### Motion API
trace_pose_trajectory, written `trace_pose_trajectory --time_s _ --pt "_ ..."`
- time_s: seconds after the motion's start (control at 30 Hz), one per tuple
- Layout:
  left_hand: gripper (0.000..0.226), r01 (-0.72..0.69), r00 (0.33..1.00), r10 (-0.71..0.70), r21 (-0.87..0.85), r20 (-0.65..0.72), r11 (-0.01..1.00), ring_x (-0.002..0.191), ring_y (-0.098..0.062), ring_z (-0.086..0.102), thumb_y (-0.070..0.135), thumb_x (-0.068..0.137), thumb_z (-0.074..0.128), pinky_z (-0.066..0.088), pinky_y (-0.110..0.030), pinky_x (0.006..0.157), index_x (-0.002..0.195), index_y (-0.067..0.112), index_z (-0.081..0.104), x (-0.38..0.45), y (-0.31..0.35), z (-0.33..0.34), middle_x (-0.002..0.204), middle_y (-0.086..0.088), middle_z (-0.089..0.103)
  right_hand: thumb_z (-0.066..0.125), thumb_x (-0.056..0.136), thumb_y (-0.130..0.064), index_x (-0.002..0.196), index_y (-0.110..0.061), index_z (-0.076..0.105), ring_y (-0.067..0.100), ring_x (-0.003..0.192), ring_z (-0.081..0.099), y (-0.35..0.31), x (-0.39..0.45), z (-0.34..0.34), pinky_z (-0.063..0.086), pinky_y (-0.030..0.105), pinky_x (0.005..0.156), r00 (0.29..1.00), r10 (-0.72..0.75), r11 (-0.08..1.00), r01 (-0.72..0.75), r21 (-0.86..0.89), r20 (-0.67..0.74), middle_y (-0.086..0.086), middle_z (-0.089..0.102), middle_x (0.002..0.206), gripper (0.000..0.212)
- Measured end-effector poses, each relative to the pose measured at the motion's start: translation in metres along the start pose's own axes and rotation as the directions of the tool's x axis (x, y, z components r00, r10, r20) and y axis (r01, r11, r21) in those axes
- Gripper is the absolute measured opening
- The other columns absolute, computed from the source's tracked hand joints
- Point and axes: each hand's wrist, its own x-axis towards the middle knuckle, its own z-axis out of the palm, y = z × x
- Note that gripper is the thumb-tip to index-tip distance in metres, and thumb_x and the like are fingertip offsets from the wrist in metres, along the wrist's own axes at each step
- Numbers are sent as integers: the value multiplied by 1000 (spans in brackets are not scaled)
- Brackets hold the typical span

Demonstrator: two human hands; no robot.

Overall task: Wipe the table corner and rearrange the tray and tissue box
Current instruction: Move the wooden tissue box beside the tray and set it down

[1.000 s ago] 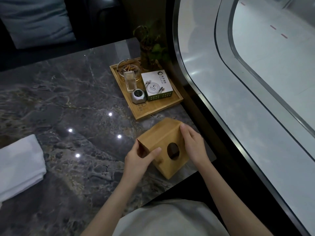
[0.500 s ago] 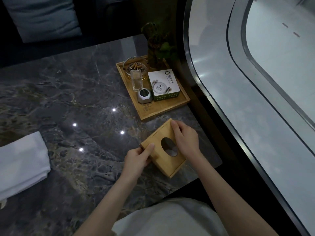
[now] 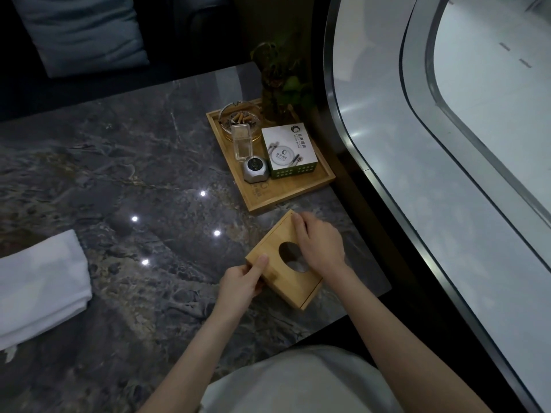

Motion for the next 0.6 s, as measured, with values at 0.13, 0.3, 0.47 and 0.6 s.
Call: trace_pose_trajectory --time_s 0.13,0.3,0.47,0.6 --pt "51 -81 989 118 353 -84 932 79 -24 66 55 80 54 55 -38 74 77 5 67 -6 5 -4 81 -12 70 36 98 -28 124 -12 50 20 109 57 -1 -7 -2 44 29 86 998 -50 998 51 28 -24 7 62 117 34" --pt "30 -239 849 497 709 -180 664 77 -15 55 43 91 42 45 -30 66 99 15 48 -27 7 3 91 -3 60 31 97 -32 143 -13 27 14 142 16 13 -48 2 4 29 116 983 -180 972 171 -160 -44 6 29 152 50" --pt "48 -426 731 675 708 -97 563 133 -17 35 31 94 36 31 -31 107 138 12 34 -30 -27 1 146 -7 37 22 96 -43 145 -13 16 10 143 -1 27 -99 21 -4 35 116 978 -208 949 192 -249 -36 3 16 154 58" --pt "65 -482 760 646 733 78 479 135 7 -22 58 87 9 -2 -28 116 141 27 -11 -30 -48 2 152 10 -16 15 97 -47 147 -15 11 9 144 -6 30 -122 32 -5 35 116 981 -190 944 177 -278 -23 2 12 155 59"
